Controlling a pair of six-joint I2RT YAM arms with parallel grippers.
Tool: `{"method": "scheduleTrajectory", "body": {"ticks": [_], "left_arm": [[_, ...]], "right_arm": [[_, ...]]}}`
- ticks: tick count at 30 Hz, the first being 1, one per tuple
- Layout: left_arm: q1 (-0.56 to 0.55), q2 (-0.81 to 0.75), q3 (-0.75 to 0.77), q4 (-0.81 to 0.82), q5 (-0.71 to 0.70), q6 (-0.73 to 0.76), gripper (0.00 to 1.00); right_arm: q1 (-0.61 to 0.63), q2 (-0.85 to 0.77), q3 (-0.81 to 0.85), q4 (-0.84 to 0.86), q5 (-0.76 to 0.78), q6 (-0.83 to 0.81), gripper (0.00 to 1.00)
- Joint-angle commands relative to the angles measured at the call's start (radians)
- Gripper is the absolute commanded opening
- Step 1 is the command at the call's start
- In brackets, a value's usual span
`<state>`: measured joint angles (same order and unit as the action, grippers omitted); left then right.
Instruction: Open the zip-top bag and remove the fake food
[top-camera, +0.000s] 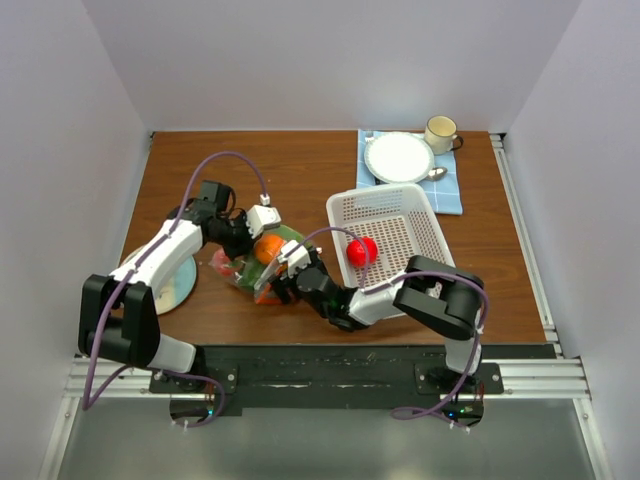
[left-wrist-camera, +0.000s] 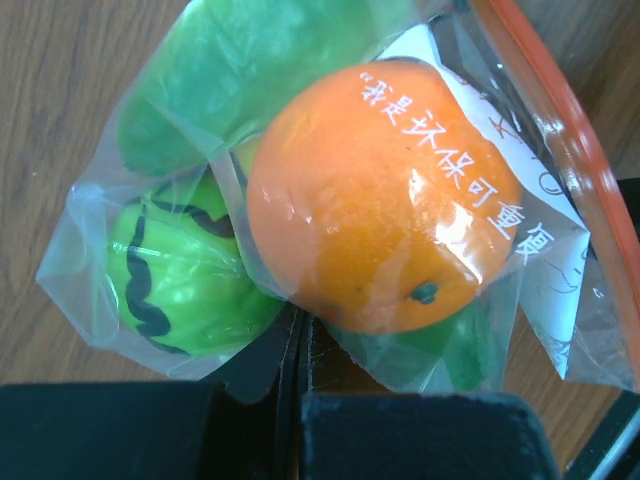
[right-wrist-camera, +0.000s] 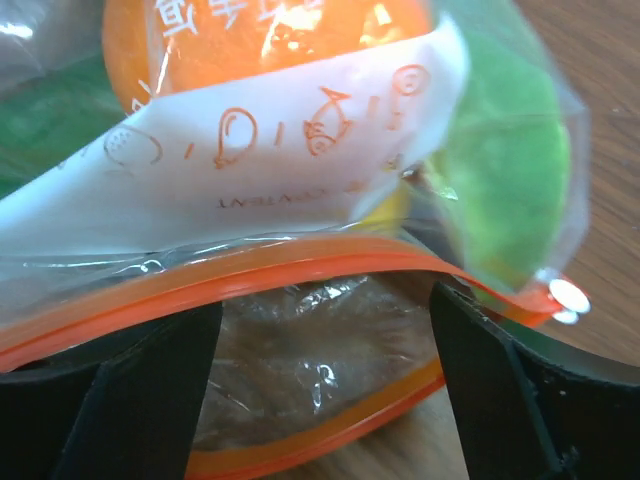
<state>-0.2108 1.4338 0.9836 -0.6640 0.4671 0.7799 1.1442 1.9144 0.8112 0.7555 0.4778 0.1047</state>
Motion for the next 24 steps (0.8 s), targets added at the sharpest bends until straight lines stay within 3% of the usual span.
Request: {"method": "scheduleTrajectory", "body": {"ticks": [1,6,10,20,24], "left_arm": [[-0.007,0.005,0.128,-0.068,0.053,0.015,0.0],[-0.007,0.013,0.383,-0.227,0.149,-0.022,0.0],[-0.007,0.001,0.437,-0.282,0.18,-0.028,0.0],[-0.009,-0.012,0.287,-0.243,0.165,-0.025,0.0],[-0.009,0.019,0.178,-0.157,0.072,-0.002,0.0]], "right_arm": [[-0.001,-0.063,-0.049,0.137,-0.036,0.023,0.94],[0.0,-0.071,-0.06,0.14,-0.067,0.069,0.99],[0.0,-0.072,-0.072,0.157,-0.074,0.082,0.99],[0.002,-0.094,-0.101,0.176,-0.048,0.075,0.99],[0.0,-0.097,-0.087,0.188,0.002,0.011,0.99]]}}
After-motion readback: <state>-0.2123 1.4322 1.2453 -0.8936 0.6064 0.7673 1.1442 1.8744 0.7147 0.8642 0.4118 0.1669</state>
